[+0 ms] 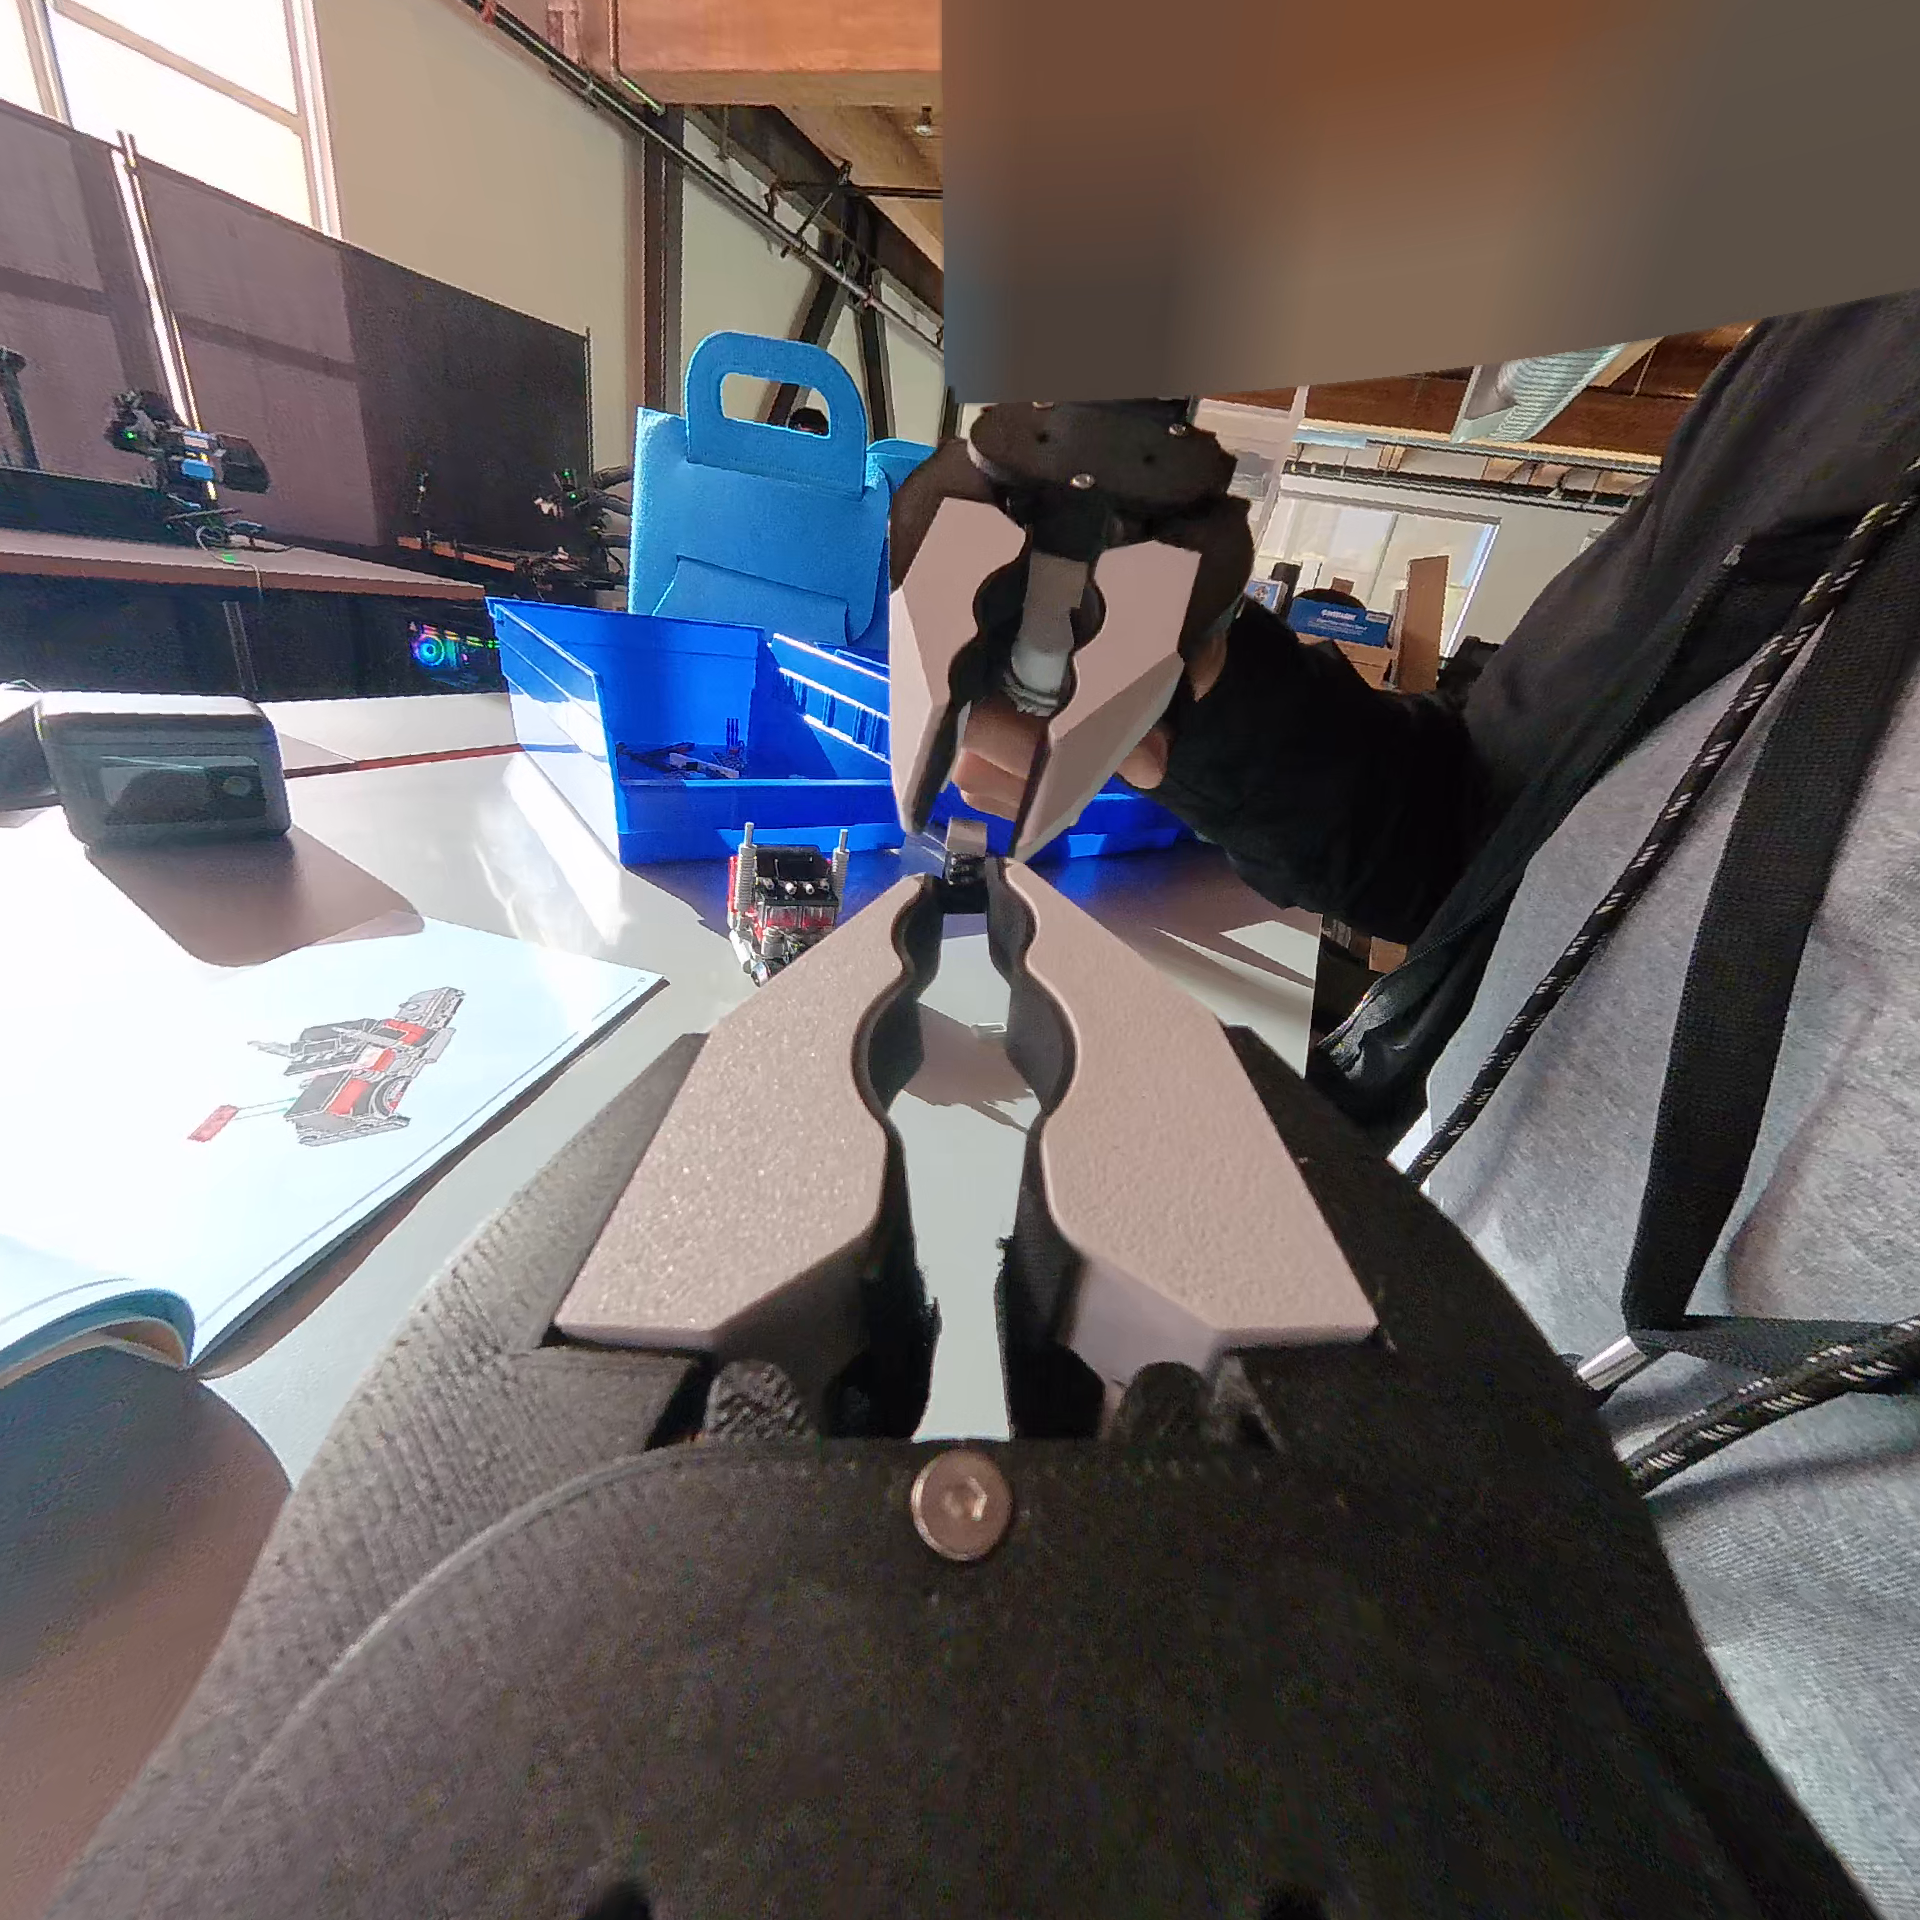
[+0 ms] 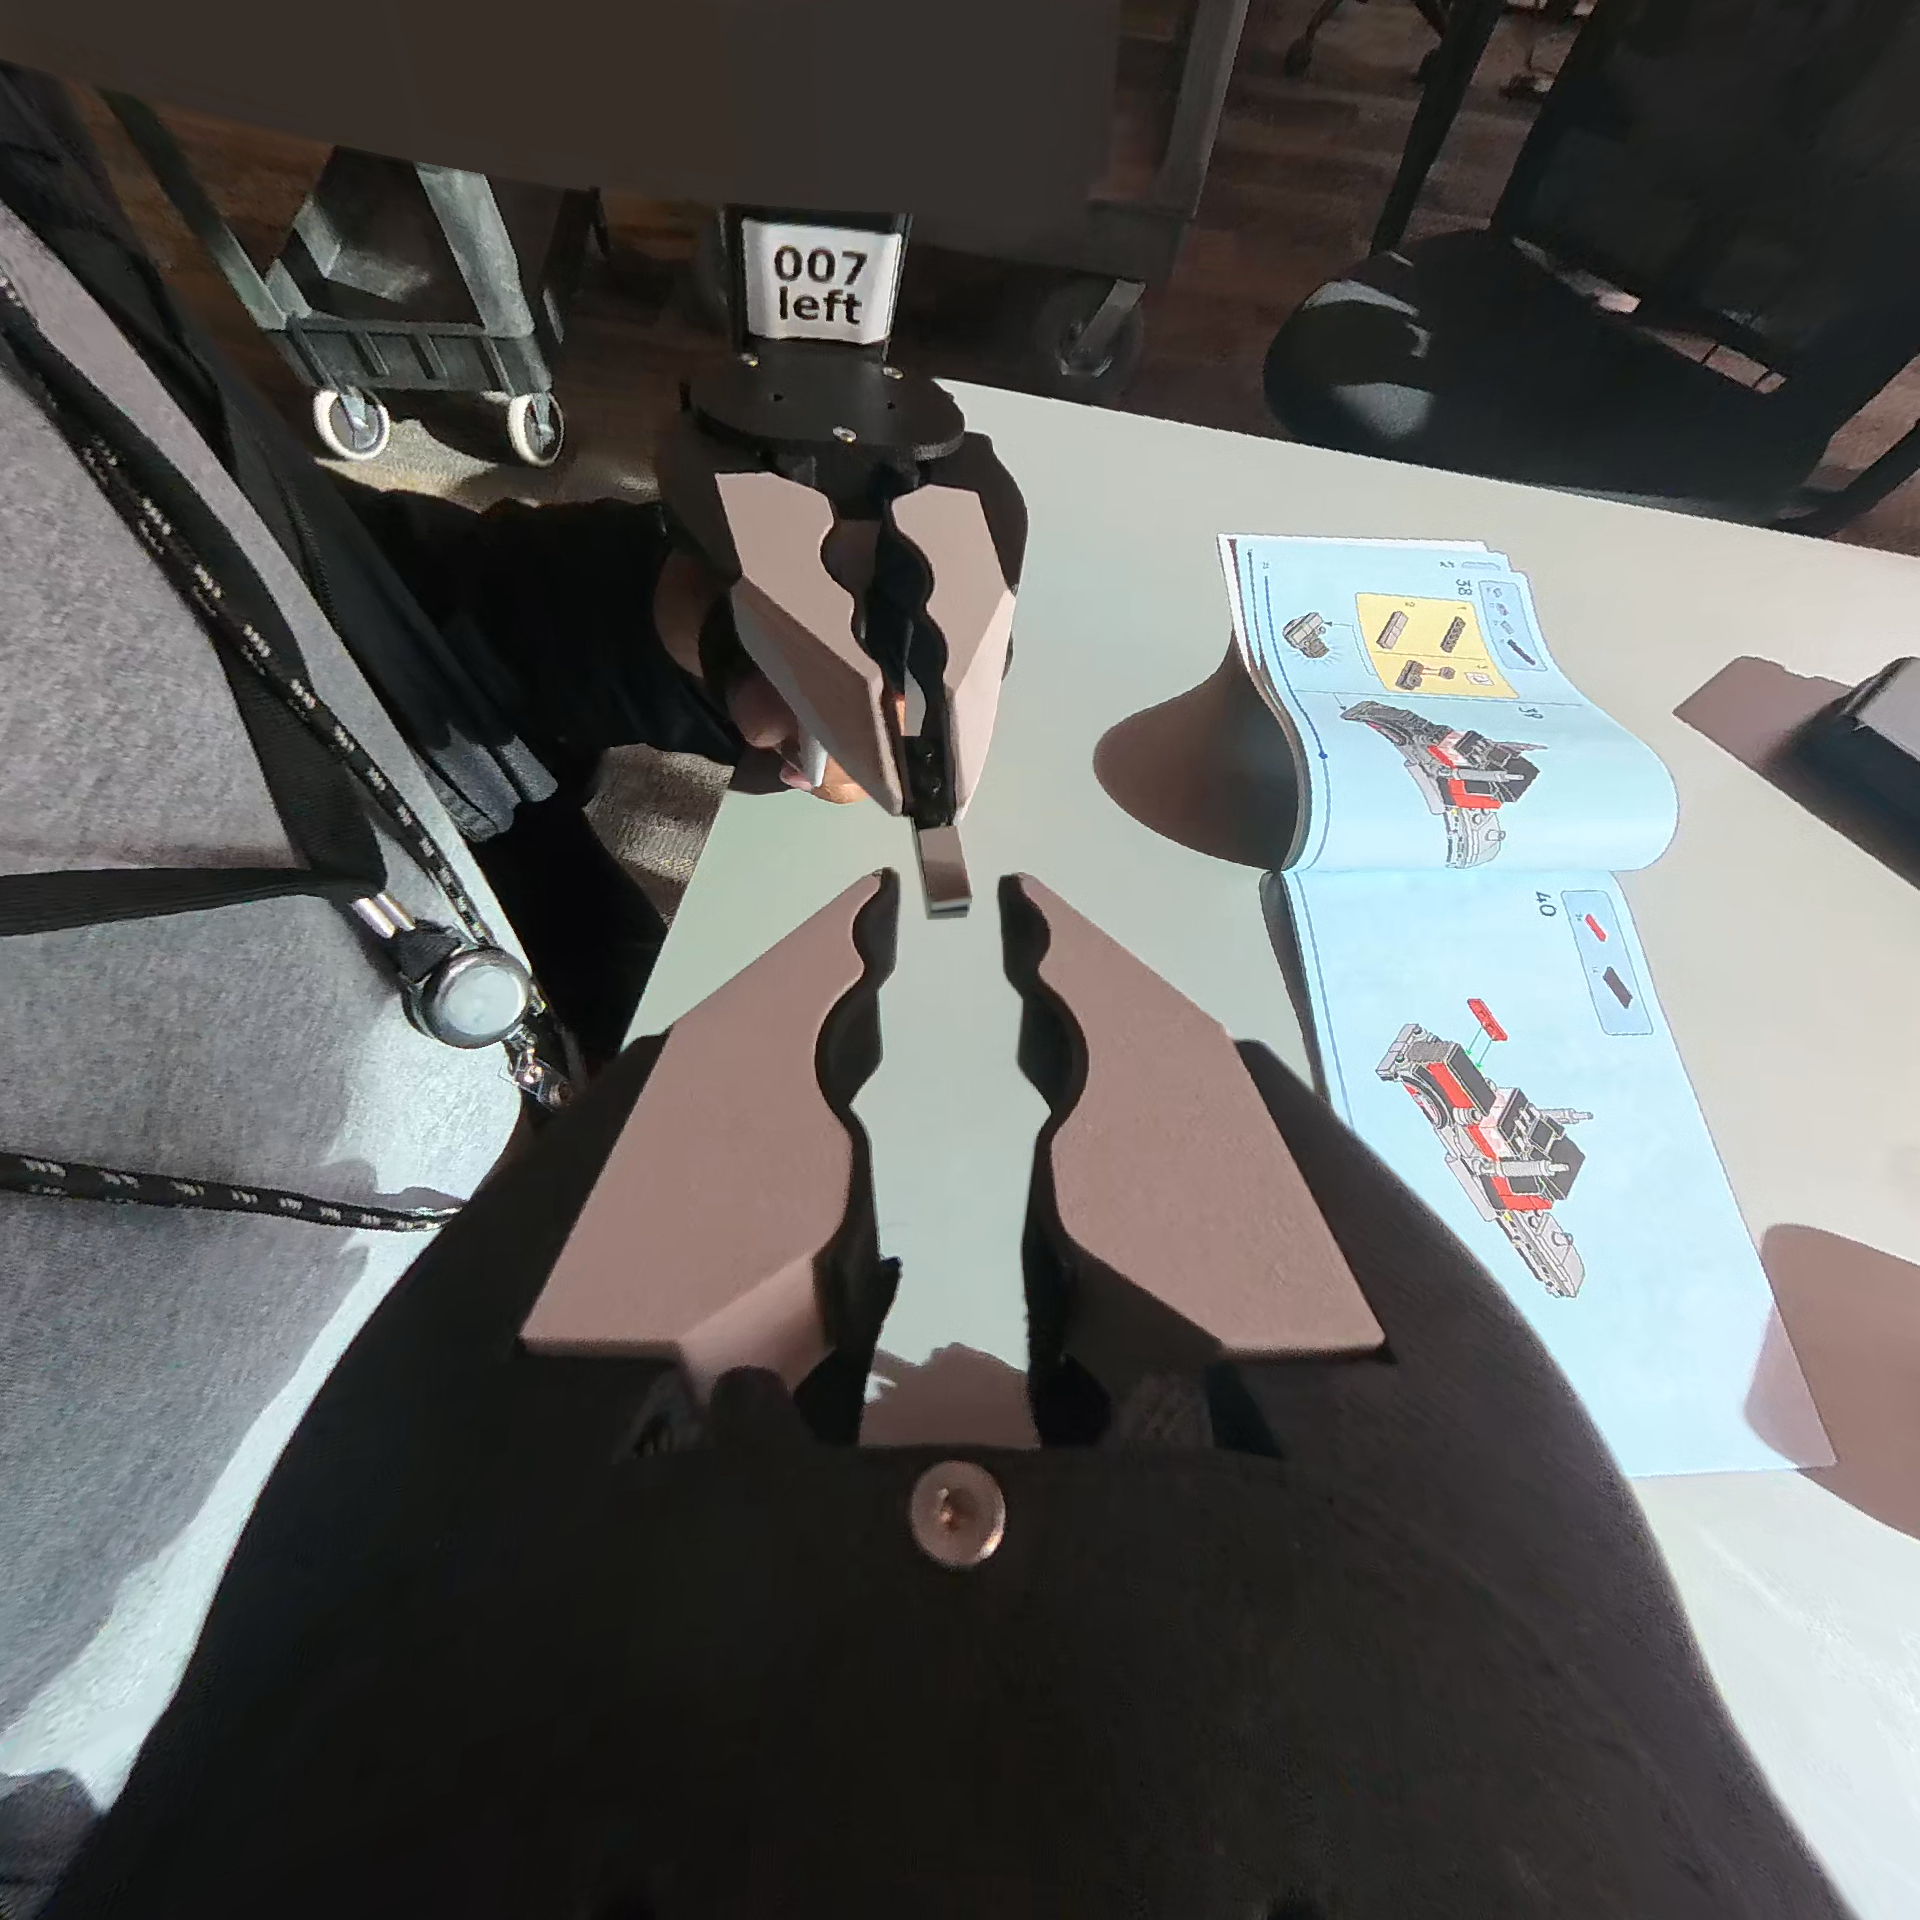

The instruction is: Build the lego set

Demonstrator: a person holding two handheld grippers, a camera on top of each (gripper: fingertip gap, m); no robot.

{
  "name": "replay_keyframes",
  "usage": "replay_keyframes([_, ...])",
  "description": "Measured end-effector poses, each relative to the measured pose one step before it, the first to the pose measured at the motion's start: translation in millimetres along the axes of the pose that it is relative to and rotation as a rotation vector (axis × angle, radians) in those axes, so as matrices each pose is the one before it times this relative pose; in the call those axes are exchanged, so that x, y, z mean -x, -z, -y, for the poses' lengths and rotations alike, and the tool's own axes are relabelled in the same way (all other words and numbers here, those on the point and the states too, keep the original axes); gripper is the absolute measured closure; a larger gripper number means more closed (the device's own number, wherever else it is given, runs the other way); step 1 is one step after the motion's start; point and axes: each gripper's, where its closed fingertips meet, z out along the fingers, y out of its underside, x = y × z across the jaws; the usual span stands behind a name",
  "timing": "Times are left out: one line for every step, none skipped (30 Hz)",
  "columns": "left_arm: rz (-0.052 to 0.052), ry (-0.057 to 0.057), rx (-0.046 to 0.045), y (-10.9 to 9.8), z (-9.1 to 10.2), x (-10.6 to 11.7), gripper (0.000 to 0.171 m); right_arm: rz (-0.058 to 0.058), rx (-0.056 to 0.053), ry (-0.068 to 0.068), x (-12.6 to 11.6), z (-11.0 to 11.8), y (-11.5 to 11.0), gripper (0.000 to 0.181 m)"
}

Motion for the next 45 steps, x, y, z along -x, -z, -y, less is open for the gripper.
replay_keyframes([0.0033,0.0039,-0.00214,0.34,0.28,0.86,0.163,-0.0132,-0.012,0.0015,-1.22,-0.47,0.87,0.158])
replay_keyframes([0.0029,0.0065,-0.00382,0.5,0.62,1.02,0.163,-0.0242,-0.0211,0.0085,-2.27,-0.28,1.27,0.156])
replay_keyframes([0.003,0.0094,-0.00469,0.67,0.67,1.32,0.163,-0.0373,-0.027,0.02,-3.4,-0.26,1.47,0.153])
replay_keyframes([0.0035,0.0118,-0.00528,0.68,0.87,1.66,0.163,-0.0417,-0.0286,0.0305,-3.2,-0.74,1.37,0.152])
replay_keyframes([0.0036,0.0128,-0.00509,0.61,0.7,1.84,0.163,-0.0475,-0.0316,0.0402,-3.32,-0.6,1.2,0.151])
replay_keyframes([0.004,0.0125,-0.004,0.44,0.65,1.93,0.163,-0.047,-0.0297,0.0488,-2.32,-0.65,1.04,0.15])
replay_keyframes([0.0045,0.012,-0.00261,0.27,0.5,1.84,0.163,-0.0426,-0.0229,0.0564,-1.21,-1.22,0.58,0.15])
replay_keyframes([0.0036,0.0101,-0.0017,0.18,0.22,1.62,0.163,-0.0464,-0.017,0.0585,-1.84,-1.2,0.4,0.149])
replay_keyframes([0.0033,0.0074,-0.00163,0.17,0.3,1.24,0.163,-0.0375,-0.0068,0.0609,-0.84,-1.53,0.06,0.148])
replay_keyframes([0.0026,0.0056,-0.00156,0.24,0.3,0.85,0.163,-0.0302,-0.0007,0.0607,-0.08,-1.14,-0.56,0.145])
replay_keyframes([0.0008,0.0049,-0.00092,0.22,0.03,0.38,0.163,-0.0235,0.0003,0.061,0.61,-0.2,-0.76,0.142])
replay_keyframes([0.0006,0.0034,-0.00113,0.25,0.09,0.16,0.163,-0.014,-0.0024,0.0651,1.89,1.07,-0.78,0.14])
replay_keyframes([0.0004,-0.0005,-0.00247,0.29,0.37,-0.11,0.163,-0.0176,-0.0032,0.0675,1.33,2.03,-1.1,0.139])
replay_keyframes([-0.0005,0.0001,-0.00187,0.24,0.23,-0.06,0.163,-0.0179,-0.0017,0.0644,0.83,2.32,-1.48,0.138])
replay_keyframes([-0.0001,0.0034,-0.00002,0.16,-0.06,0.17,0.163,-0.0129,0.0016,0.058,0.88,1.88,-1.8,0.137])
replay_keyframes([0.0001,0.0033,-0.00066,0.17,0.06,0.29,0.163,-0.0144,0.0029,0.0517,-0.13,1.55,-1.99,0.137])
replay_keyframes([0.0,0.0006,-0.00138,0.19,0.16,0.04,0.163,-0.0191,0.0012,0.0457,-1.3,1.66,-1.88,0.137])
replay_keyframes([-0.0005,0.0007,-0.00064,0.06,0.15,0.03,0.163,-0.0121,-0.0046,0.0355,-0.87,2.09,-1.54,0.137])
replay_keyframes([0.0006,0.0009,-0.00009,-0.02,-0.05,0.19,0.163,-0.0021,-0.0026,0.024,0.09,1.48,-1.6,0.137])
replay_keyframes([0.0004,0.0008,0.00043,-0.08,-0.03,0.19,0.163,0.0038,0.0001,0.0178,0.78,0.78,-1.94,0.138])
replay_keyframes([0.0003,0.0001,0.00056,-0.04,-0.08,0.1,0.163,0.0043,0.0001,0.0158,0.9,0.4,-1.86,0.138])
replay_keyframes([-0.0001,-0.0002,0.00072,-0.09,-0.13,-0.02,0.163,0.0017,-0.0002,0.014,0.79,0.45,-1.71,0.14])
replay_keyframes([-0.0002,0.0007,0.00133,-0.07,-0.18,0.03,0.163,-0.0021,-0.0019,0.0123,0.08,0.62,-1.41,0.143])
replay_keyframes([-0.0006,0.0019,0.00161,-0.14,-0.22,-0.04,0.163,0.0022,-0.0029,0.0091,0.47,0.68,-1.23,0.145])
replay_keyframes([-0.0006,0.0017,0.00038,-0.02,-0.08,0.09,0.163,0.0012,-0.0014,0.006,0.37,0.55,-1.09,0.146])
replay_keyframes([-0.0008,0.0014,-0.00018,0.03,0.0,0.03,0.163,-0.0018,-0.0043,0.0057,-0.17,0.93,-0.82,0.148])
replay_keyframes([-0.0017,0.0019,0.0,0.01,0.01,0.01,0.163,0.0029,-0.0006,0.0037,0.47,0.25,-0.92,0.15])
replay_keyframes([-0.0017,0.0023,0.00021,-0.03,-0.05,-0.1,0.163,0.0037,0.0025,0.0041,0.56,-0.28,-1.0,0.153])
replay_keyframes([-0.0025,0.0018,0.00033,-0.02,-0.07,-0.18,0.163,0.0005,-0.0006,0.0058,0.35,0.2,-0.7,0.157])
replay_keyframes([-0.0036,0.0013,0.00102,-0.1,-0.2,-0.32,0.163,0.0001,0.0004,0.0049,0.11,0.02,-0.65,0.164])
replay_keyframes([-0.003,0.001,0.00233,-0.22,-0.35,-0.34,0.163,-0.0019,0.0037,0.005,-0.23,-0.4,-0.73,0.171])
replay_keyframes([0.0016,0.0009,0.00052,-0.07,-0.03,0.35,0.163,0.0008,0.0023,0.0057,0.03,-0.29,-0.47,0.172])
replay_keyframes([-0.0005,0.0027,-0.00123,0.08,0.12,0.16,0.163,0.0018,0.0003,0.0024,-0.12,-0.15,-0.22,0.172])
replay_keyframes([-0.0028,0.0021,-0.00082,0.03,0.07,-0.06,0.163,0.0005,-0.0029,0.0009,-0.34,0.5,0.09,0.172])
replay_keyframes([-0.0009,0.0015,-0.00033,0.02,0.02,0.01,0.163,0.0023,-0.0008,0.0024,-0.04,0.19,-0.02,0.172])
replay_keyframes([0.0003,0.0018,0.00031,-0.11,0.03,0.24,0.163,0.0024,0.0007,0.0025,0.07,0.0,-0.05,0.172])
replay_keyframes([-0.0008,0.0034,0.00071,-0.13,-0.21,0.09,0.163,0.002,-0.0006,0.0034,0.05,0.01,0.08,0.172])
replay_keyframes([-0.0007,0.0059,0.00158,-0.21,-0.25,0.25,0.163,0.0021,-0.0002,0.0024,0.09,-0.14,0.14,0.172])
replay_keyframes([-0.0026,0.0116,0.00006,-0.25,-0.29,0.06,0.163,-0.0005,-0.0017,0.004,0.07,-0.01,0.23,0.172])
replay_keyframes([-0.0009,0.0154,0.0008,-0.25,-0.35,0.46,0.163,0.0014,0.0009,0.0039,0.41,-0.51,-0.01,0.172])
replay_keyframes([0.0026,0.0063,0.00177,-0.18,-0.34,0.72,0.163,0.0022,0.0028,0.0016,0.33,-0.73,-0.09,0.172])
replay_keyframes([0.0043,0.0011,0.00101,-0.26,-0.12,0.74,0.163,0.0014,0.0046,-0.0022,-0.21,-0.94,-0.19,0.173])
replay_keyframes([0.0007,0.0019,0.00019,-0.11,-0.03,0.32,0.163,0.0024,0.0032,-0.0011,-0.29,-0.33,-0.12,0.173])
replay_keyframes([0.0004,0.001,-0.00091,0.14,0.1,0.11,0.163,0.0021,0.0038,0.0028,-0.15,-0.04,-0.18,0.173])
replay_keyframes([-0.0003,0.0,-0.00163,0.12,0.16,-0.05,0.163,0.0023,0.0029,0.0026,-0.18,0.14,-0.12,0.173])
